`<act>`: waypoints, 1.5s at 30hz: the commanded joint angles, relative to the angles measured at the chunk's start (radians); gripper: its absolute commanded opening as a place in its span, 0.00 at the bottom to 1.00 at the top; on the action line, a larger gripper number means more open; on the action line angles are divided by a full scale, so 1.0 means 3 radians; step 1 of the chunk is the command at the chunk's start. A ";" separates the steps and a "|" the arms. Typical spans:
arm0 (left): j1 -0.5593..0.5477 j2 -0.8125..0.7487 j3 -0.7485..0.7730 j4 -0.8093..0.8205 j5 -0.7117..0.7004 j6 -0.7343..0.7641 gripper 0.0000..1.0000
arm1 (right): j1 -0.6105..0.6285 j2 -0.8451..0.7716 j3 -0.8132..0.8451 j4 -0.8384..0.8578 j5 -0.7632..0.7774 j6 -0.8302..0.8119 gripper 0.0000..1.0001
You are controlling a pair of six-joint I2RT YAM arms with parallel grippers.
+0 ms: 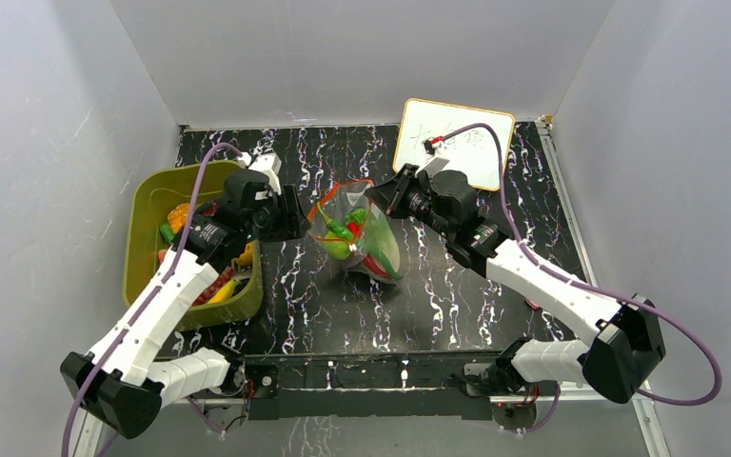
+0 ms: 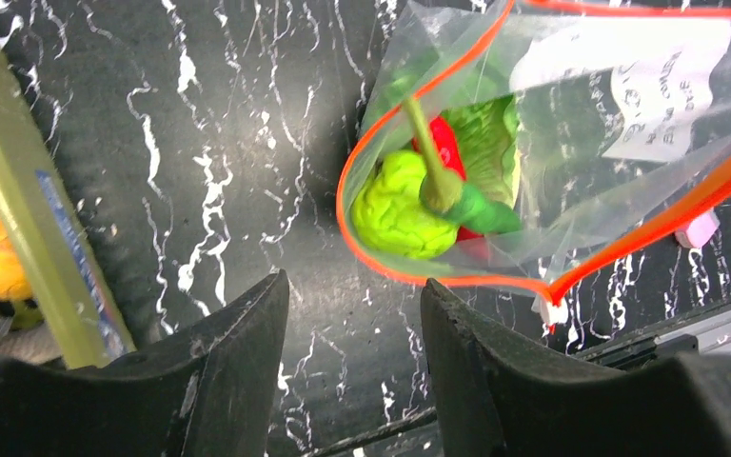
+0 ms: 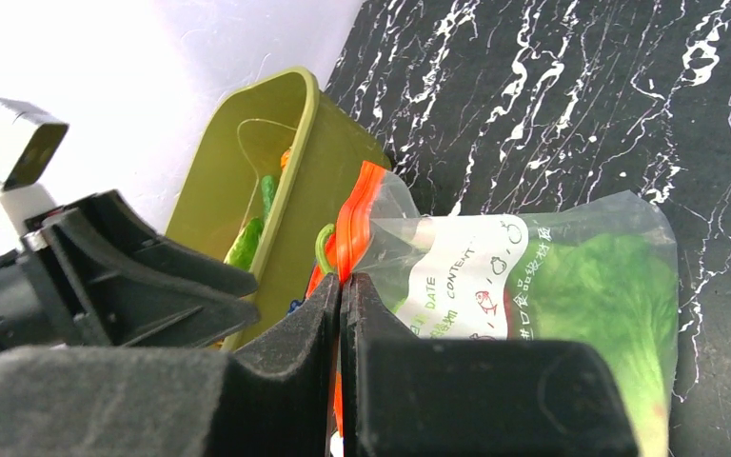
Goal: Place the food in the zip-top bag and seal the zipper
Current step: Adjust the zipper food storage bag at the center of the board.
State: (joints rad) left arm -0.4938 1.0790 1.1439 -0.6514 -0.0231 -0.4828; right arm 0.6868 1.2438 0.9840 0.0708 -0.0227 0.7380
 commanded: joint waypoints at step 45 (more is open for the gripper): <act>-0.0011 0.0456 0.0263 0.1243 0.1277 -0.0240 0.00 | -0.0066 -0.0313 0.0232 -0.0360 0.0335 0.0261 0.00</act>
State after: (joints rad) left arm -0.4938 1.1954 1.1606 -0.2695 0.3336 -0.5404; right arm 0.6701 1.1744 0.9382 -0.0441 0.0719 0.7967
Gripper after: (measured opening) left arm 0.010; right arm 0.009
